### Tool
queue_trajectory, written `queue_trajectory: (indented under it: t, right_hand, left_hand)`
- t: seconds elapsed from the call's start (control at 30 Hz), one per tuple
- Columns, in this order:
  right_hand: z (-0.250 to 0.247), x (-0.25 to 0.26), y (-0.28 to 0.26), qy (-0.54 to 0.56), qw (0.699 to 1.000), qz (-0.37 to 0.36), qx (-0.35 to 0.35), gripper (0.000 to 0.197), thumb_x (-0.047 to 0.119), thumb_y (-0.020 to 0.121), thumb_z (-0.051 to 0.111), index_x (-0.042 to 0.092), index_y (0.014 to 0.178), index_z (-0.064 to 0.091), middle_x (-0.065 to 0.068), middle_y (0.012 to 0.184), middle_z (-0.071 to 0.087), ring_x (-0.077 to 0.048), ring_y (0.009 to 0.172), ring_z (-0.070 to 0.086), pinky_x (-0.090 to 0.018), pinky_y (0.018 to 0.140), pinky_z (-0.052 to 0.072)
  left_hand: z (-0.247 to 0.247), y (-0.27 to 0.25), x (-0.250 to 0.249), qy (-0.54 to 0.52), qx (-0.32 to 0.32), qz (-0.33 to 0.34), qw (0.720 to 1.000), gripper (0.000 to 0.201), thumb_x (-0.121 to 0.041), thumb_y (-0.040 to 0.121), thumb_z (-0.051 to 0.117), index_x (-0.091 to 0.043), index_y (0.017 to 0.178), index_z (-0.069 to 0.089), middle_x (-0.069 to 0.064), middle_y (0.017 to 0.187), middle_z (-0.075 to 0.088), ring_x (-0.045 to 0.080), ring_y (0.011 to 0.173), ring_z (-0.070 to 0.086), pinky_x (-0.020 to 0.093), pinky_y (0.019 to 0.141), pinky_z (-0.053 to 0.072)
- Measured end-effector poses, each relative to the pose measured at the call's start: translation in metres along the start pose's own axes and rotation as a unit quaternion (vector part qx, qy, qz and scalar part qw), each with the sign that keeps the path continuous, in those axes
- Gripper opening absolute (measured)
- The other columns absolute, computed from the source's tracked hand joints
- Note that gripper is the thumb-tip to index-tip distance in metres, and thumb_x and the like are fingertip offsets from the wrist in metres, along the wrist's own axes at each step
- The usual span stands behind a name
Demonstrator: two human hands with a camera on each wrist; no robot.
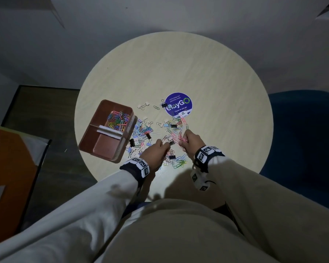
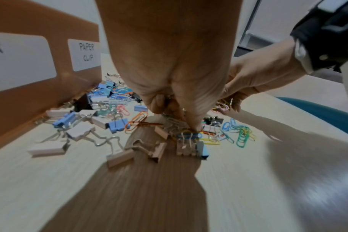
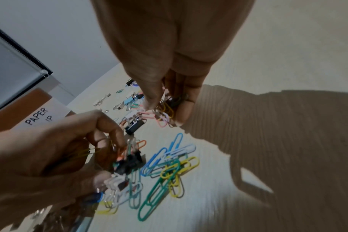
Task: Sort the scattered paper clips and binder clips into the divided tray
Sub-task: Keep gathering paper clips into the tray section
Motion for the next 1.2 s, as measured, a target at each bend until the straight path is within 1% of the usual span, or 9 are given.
queue_trajectory:
  t: [0.2, 0.33, 0.5, 0.67, 0.77, 0.83, 1.0, 1.1, 1.2]
  right_hand:
    - [-0.005, -0.012, -0.003, 0.104, 0.993, 0.052, -0.001, 0.005, 0.013, 0.096, 0.05, 0.016, 0.098, 0.049, -0.008, 0.09, 0.061, -0.019, 0.056, 0.061, -0.026, 0.047, 0.048]
    - [-0.004, -0.019, -0.006, 0.219, 0.97, 0.102, -0.016, 0.018, 0.008, 0.088, 0.038, 0.016, 0.094, 0.053, -0.014, 0.089, 0.063, -0.026, 0.064, 0.063, -0.035, 0.056, 0.055]
    - [-0.001, -0.018, -0.007, 0.328, 0.933, 0.15, -0.012, 0.014, 0.014, 0.071, 0.035, 0.014, 0.079, 0.048, -0.015, 0.079, 0.05, -0.024, 0.056, 0.045, -0.029, 0.048, 0.037]
    - [0.001, -0.01, -0.011, 0.313, 0.941, 0.126, -0.012, 0.034, 0.043, 0.078, 0.061, 0.018, 0.069, 0.041, -0.009, 0.061, 0.049, -0.022, 0.048, 0.041, -0.031, 0.046, 0.037]
    - [0.003, -0.011, -0.011, 0.277, 0.954, 0.118, -0.013, 0.045, 0.055, 0.087, 0.053, 0.018, 0.069, 0.038, -0.008, 0.054, 0.043, -0.02, 0.044, 0.038, -0.03, 0.046, 0.036]
    - [0.007, -0.012, -0.012, 0.286, 0.951, 0.117, 0.001, 0.045, 0.057, 0.089, 0.049, 0.019, 0.069, 0.038, -0.007, 0.052, 0.042, -0.02, 0.041, 0.037, -0.028, 0.045, 0.035]
    - [0.015, -0.008, -0.019, 0.336, 0.935, 0.113, 0.032, 0.035, 0.033, 0.102, 0.043, 0.01, 0.076, 0.047, -0.009, 0.055, 0.044, -0.019, 0.033, 0.042, -0.022, 0.038, 0.033]
    - [0.016, -0.008, -0.021, 0.331, 0.935, 0.121, 0.045, 0.031, 0.025, 0.104, 0.04, 0.006, 0.081, 0.049, -0.016, 0.059, 0.05, -0.019, 0.034, 0.045, -0.019, 0.035, 0.033]
    - [0.017, -0.006, -0.022, 0.311, 0.942, 0.12, 0.049, 0.031, 0.027, 0.102, 0.041, 0.007, 0.082, 0.052, -0.016, 0.06, 0.055, -0.021, 0.038, 0.046, -0.02, 0.037, 0.033]
  left_hand:
    - [0.002, 0.006, 0.004, -0.009, -0.006, -0.006, 1.0, 0.019, -0.023, 0.096, 0.059, -0.014, 0.106, 0.046, 0.01, 0.106, 0.045, 0.03, 0.07, 0.054, 0.041, 0.06, 0.052]
    - [-0.003, 0.004, 0.01, -0.07, -0.021, -0.005, 0.997, 0.011, -0.026, 0.101, 0.048, -0.016, 0.101, 0.046, 0.008, 0.102, 0.049, 0.031, 0.073, 0.055, 0.045, 0.066, 0.053]
    - [-0.023, 0.0, 0.017, -0.166, -0.064, -0.028, 0.984, 0.018, -0.024, 0.104, 0.035, -0.013, 0.095, 0.047, 0.008, 0.095, 0.053, 0.029, 0.08, 0.054, 0.04, 0.073, 0.046]
    - [-0.046, -0.003, 0.025, -0.275, -0.11, -0.068, 0.953, 0.021, -0.019, 0.103, 0.041, -0.008, 0.085, 0.047, 0.007, 0.086, 0.052, 0.022, 0.076, 0.049, 0.036, 0.067, 0.038]
    - [-0.053, -0.005, 0.026, -0.326, -0.124, -0.085, 0.933, 0.024, -0.02, 0.103, 0.044, -0.013, 0.08, 0.043, 0.002, 0.075, 0.045, 0.015, 0.066, 0.04, 0.031, 0.06, 0.03]
    - [-0.051, -0.005, 0.025, -0.403, -0.112, -0.094, 0.903, 0.024, -0.02, 0.103, 0.047, -0.013, 0.08, 0.042, 0.002, 0.073, 0.052, 0.018, 0.07, 0.055, 0.03, 0.062, 0.038]
    - [-0.039, -0.009, 0.022, -0.669, -0.044, -0.132, 0.731, 0.022, -0.005, 0.102, 0.047, -0.01, 0.082, 0.043, 0.022, 0.082, 0.068, 0.032, 0.073, 0.067, 0.028, 0.049, 0.054]
    - [-0.032, -0.01, 0.021, -0.705, -0.027, -0.15, 0.693, 0.012, 0.006, 0.101, 0.042, -0.005, 0.099, 0.048, 0.022, 0.091, 0.067, 0.022, 0.068, 0.068, 0.025, 0.06, 0.06]
    - [-0.027, -0.008, 0.02, -0.699, 0.001, -0.149, 0.699, 0.025, 0.005, 0.099, 0.034, -0.001, 0.114, 0.053, 0.015, 0.086, 0.062, 0.019, 0.068, 0.063, 0.025, 0.061, 0.058]
Point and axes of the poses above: each hand's wrist, its own y-axis towards the middle knuckle, its own z-axis out of the palm, x = y × z, the point moved 8 cm from there along y, towards the middle knuckle
